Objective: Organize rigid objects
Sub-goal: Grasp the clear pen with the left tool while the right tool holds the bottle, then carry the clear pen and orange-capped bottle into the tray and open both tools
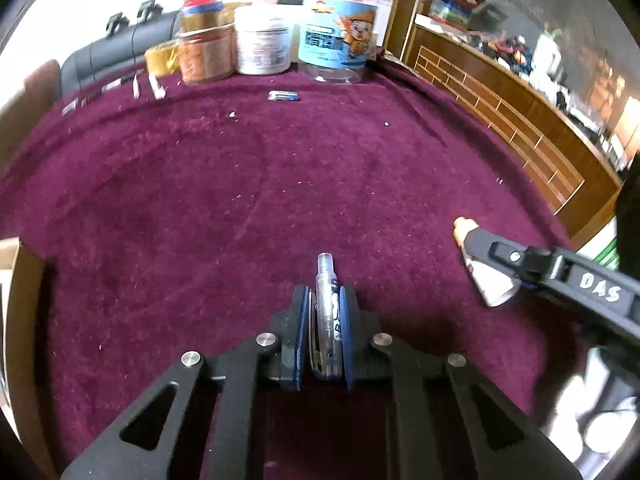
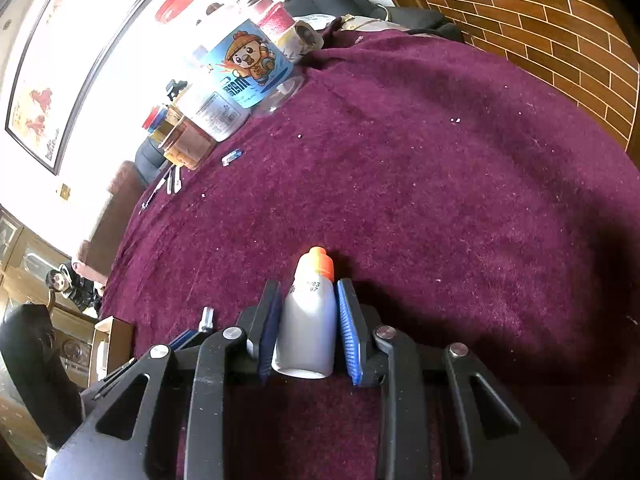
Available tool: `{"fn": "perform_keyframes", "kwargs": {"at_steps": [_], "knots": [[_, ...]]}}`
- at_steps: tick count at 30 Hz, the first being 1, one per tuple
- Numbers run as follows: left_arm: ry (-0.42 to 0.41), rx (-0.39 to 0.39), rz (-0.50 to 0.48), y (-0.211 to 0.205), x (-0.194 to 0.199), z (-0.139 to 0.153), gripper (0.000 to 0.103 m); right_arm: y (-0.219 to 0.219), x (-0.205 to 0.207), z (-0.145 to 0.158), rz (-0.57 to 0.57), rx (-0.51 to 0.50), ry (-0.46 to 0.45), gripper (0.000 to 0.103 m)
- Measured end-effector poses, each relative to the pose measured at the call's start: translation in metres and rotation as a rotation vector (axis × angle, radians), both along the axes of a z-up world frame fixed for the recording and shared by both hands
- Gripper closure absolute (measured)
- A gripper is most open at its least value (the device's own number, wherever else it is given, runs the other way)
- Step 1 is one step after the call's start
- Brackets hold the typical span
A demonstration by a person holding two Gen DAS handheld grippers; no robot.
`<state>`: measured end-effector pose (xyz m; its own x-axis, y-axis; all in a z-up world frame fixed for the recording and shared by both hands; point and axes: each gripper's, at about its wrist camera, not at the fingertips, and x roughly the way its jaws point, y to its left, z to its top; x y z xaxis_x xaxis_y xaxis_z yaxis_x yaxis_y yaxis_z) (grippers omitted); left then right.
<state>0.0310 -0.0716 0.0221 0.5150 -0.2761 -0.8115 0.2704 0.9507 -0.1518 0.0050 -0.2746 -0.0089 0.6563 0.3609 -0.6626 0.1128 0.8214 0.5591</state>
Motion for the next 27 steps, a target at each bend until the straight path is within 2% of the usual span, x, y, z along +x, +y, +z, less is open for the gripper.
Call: {"fn": "perform_keyframes", "kwargs": {"at_steps": [7,9,12,15,17,20,24,27], "knots": [[-0.023,-0.09,0.004,0.03,-0.026,0.02,0.091,0.004,-0.001,0.002,0.004,-0.036,-0.023,0.078],[-0.029,-0.138,0.013,0.045,-0.035,0.032,0.091,0.004,-0.003,0.005,0.001,-0.05,-0.044,0.078],[-0.044,-0.212,0.038,0.083,-0.059,0.054,0.091,0.007,-0.006,0.01,0.002,-0.078,-0.067,0.079],[-0.073,-0.244,0.083,0.129,-0.086,0.072,0.091,0.014,-0.006,0.012,0.027,-0.093,-0.079,0.079],[-0.092,-0.241,0.126,0.16,-0.103,0.078,0.091,0.025,-0.006,0.016,0.065,-0.103,-0.085,0.079],[-0.124,-0.187,0.222,0.21,-0.129,0.077,0.091,0.052,-0.014,0.028,0.153,-0.092,-0.095,0.079],[-0.125,-0.136,0.353,0.271,-0.147,0.059,0.091,0.106,-0.032,0.048,0.296,-0.046,-0.107,0.079],[-0.095,-0.157,0.432,0.305,-0.15,0.041,0.091,0.15,-0.043,0.054,0.396,-0.026,-0.1,0.079]]}}
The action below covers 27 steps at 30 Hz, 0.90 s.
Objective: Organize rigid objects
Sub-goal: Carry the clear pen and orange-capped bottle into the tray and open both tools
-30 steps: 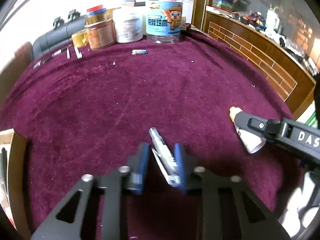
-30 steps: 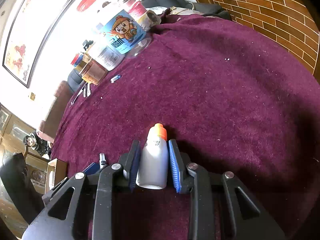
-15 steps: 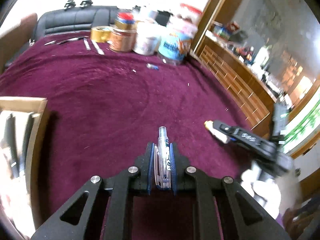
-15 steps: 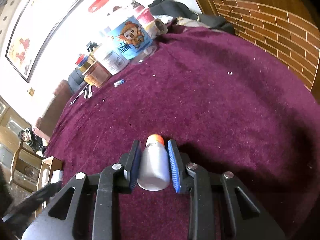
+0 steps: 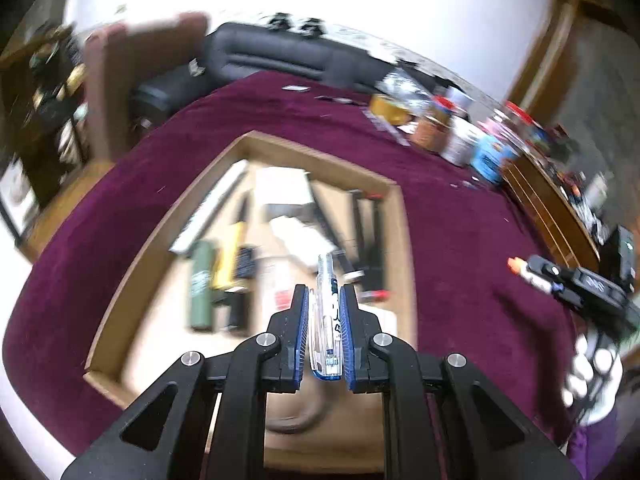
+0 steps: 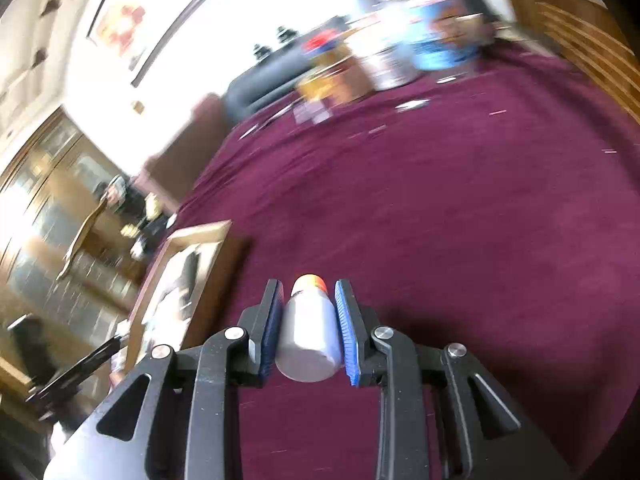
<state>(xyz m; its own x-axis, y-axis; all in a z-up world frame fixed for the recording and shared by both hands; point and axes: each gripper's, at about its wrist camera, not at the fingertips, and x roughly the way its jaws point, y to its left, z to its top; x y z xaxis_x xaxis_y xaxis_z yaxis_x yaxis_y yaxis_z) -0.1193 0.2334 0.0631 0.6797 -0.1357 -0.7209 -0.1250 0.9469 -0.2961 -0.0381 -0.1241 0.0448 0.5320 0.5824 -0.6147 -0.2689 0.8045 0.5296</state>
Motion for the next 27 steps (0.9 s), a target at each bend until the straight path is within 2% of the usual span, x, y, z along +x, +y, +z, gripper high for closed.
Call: {"fn": "perform_keyframes", "kwargs": {"at_steps": [6,11,15,18,20,21,22,25,27], "knots": [[0.025,0.006,0.076,0.033,-0.005,-0.021,0.091,0.101,-0.025,-0.002,0.215,0.013,0.049,0.078],[0.049,-0.02,0.103,0.054,-0.01,-0.039,0.091,0.162,-0.044,-0.007,0.351,0.003,0.079,0.078],[0.039,-0.004,0.111,0.062,-0.013,-0.042,0.09,0.198,-0.059,-0.015,0.417,-0.043,0.094,0.078],[0.029,-0.005,0.115,0.066,-0.014,-0.043,0.089,0.216,-0.069,-0.021,0.421,-0.144,0.057,0.078],[0.026,0.008,0.122,0.067,-0.015,-0.042,0.077,0.226,-0.077,-0.026,0.42,-0.225,0.016,0.078],[0.021,0.008,0.128,0.068,-0.016,-0.042,0.063,0.231,-0.081,-0.029,0.43,-0.253,0.01,0.078],[0.013,0.004,0.133,0.069,-0.018,-0.042,0.057,0.236,-0.084,-0.031,0.44,-0.269,0.01,0.078],[-0.013,-0.001,0.14,0.07,-0.022,-0.037,0.055,0.248,-0.093,-0.04,0.484,-0.305,0.019,0.078],[-0.021,0.009,0.143,0.07,-0.023,-0.034,0.048,0.248,-0.095,-0.039,0.478,-0.327,-0.016,0.078]]}}
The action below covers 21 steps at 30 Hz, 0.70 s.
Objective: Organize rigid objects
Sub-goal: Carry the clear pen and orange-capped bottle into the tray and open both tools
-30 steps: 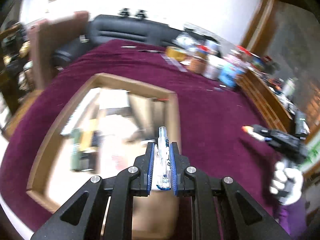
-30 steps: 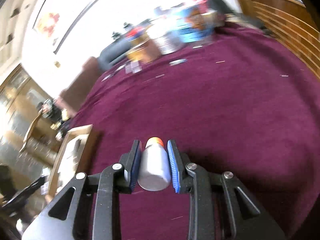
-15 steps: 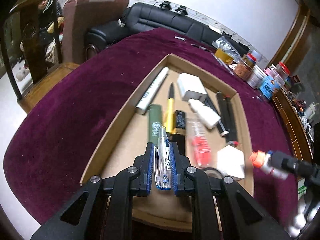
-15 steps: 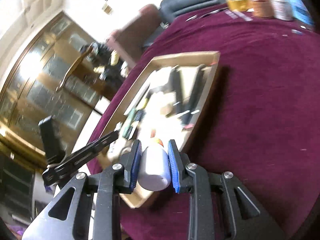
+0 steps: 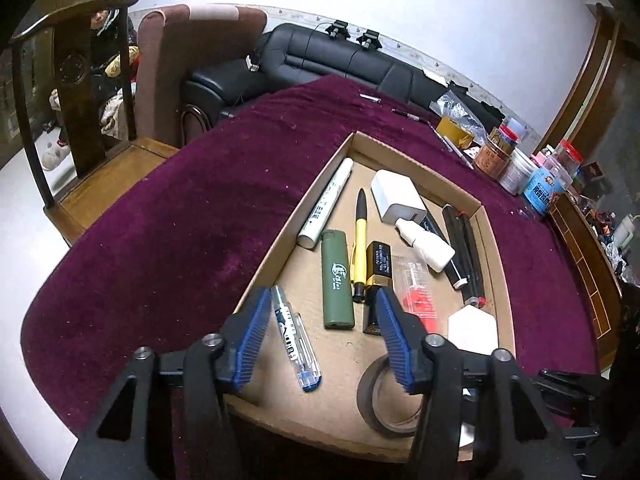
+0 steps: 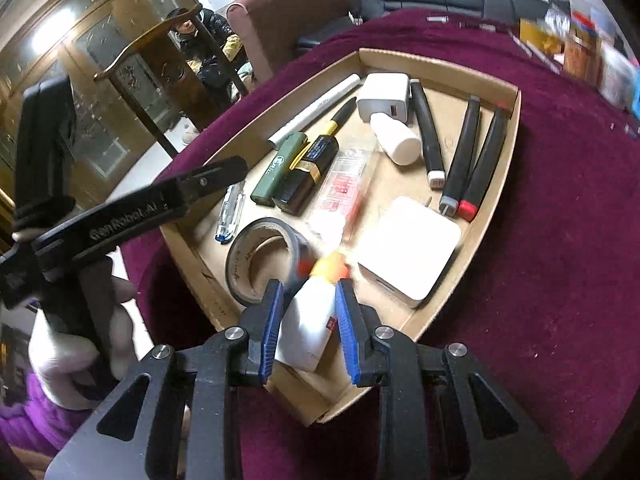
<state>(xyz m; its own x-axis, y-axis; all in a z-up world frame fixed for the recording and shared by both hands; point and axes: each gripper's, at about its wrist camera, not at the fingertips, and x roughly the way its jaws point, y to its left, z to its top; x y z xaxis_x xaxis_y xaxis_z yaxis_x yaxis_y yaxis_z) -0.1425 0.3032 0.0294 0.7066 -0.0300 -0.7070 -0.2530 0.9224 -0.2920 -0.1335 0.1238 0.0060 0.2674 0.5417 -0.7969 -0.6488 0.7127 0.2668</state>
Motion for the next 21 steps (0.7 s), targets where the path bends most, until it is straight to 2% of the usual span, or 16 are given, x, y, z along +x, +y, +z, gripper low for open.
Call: {"fn": "perform_keyframes", "kwargs": {"at_steps": [1,6,12,21], "knots": [[-0.006,0.005,0.003,-0.001,-0.001,0.002,0.045,-0.003,0.0,0.003,-0.006,0.009,-0.013,0.078],[-0.038,0.084,0.031,-0.01,-0.005,0.013,0.043,-0.024,0.005,0.018,-0.069,0.076,-0.05,0.073],[-0.042,0.172,0.051,-0.028,-0.004,0.022,0.041,-0.059,0.009,0.026,-0.204,0.146,-0.084,0.054],[-0.028,0.252,0.048,-0.055,-0.002,0.03,0.041,-0.096,0.016,0.021,-0.337,0.168,-0.096,0.048]]}}
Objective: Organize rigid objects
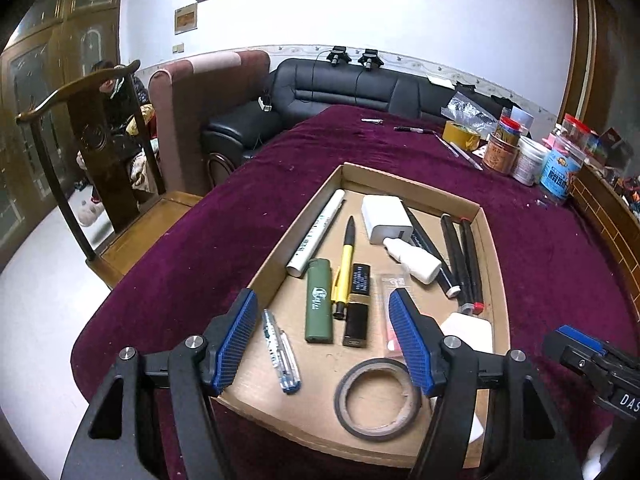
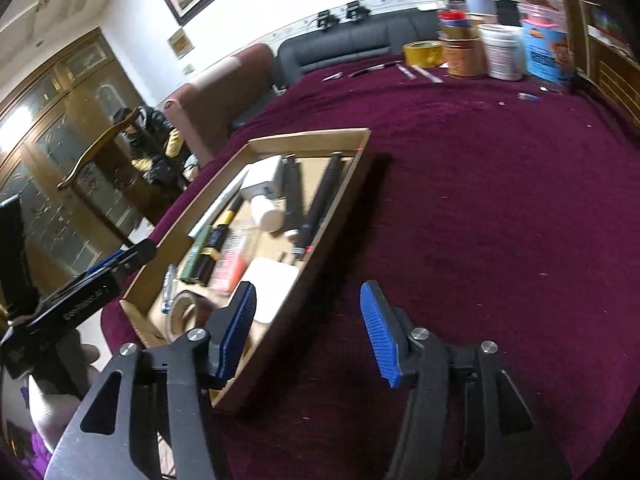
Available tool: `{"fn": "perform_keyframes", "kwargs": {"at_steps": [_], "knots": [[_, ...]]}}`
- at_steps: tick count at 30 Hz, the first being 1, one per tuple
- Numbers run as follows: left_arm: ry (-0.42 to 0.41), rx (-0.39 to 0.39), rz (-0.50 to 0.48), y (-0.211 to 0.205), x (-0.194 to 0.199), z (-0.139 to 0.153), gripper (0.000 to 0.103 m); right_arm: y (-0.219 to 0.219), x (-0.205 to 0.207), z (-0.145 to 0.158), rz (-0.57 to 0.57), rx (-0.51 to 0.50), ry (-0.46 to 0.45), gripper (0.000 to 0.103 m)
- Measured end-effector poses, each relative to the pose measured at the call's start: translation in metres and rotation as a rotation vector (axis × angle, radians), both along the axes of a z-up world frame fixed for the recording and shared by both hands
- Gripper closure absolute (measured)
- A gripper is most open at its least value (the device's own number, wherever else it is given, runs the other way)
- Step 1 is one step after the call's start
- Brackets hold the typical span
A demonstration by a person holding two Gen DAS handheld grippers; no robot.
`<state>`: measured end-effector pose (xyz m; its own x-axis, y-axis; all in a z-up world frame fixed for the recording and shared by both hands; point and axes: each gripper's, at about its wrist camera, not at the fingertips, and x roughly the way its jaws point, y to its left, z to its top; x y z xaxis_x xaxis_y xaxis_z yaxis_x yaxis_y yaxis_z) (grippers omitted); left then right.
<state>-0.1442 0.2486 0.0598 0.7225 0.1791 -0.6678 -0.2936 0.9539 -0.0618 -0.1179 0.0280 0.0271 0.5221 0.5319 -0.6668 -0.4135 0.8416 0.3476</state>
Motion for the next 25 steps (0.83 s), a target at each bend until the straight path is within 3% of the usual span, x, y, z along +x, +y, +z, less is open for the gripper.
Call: {"fn": "perform_keyframes", "kwargs": {"at_steps": [4,8,9,10,12,13,15,18,25], "knots": [[-0.008,0.035,0.002,-0.011,-0.002,0.004,0.041,-0.007,-0.003,-0.001,-0.022,-0.034,-0.029,0.048],[-0.136,0.169,0.111,-0.027,-0.022,0.028,0.041,-0.012,-0.008,0.001,-0.026,-0.054,-0.065,0.048],[-0.216,0.207,0.151,-0.034,-0.035,0.042,0.033,-0.013,-0.008,0.002,-0.026,-0.058,-0.075,0.048],[-0.262,0.213,0.162,-0.038,-0.044,0.049,0.003,-0.013,-0.009,0.004,-0.027,-0.067,-0.091,0.048],[-0.39,0.188,0.149,-0.046,-0.063,0.062,0.001,-0.013,-0.01,0.006,-0.028,-0.079,-0.112,0.048],[-0.416,0.167,0.135,-0.048,-0.067,0.064,0.001,-0.013,-0.011,0.007,-0.027,-0.083,-0.117,0.048],[-0.371,0.121,0.061,-0.05,-0.058,0.062,0.001,-0.012,-0.011,0.007,-0.024,-0.084,-0.122,0.048],[-0.239,0.052,-0.02,-0.048,-0.038,0.047,0.001,-0.012,-0.015,0.006,-0.026,-0.101,-0.134,0.048],[-0.061,0.052,0.021,-0.053,-0.019,0.021,0.001,-0.01,-0.017,0.002,-0.018,-0.171,-0.149,0.048]]}}
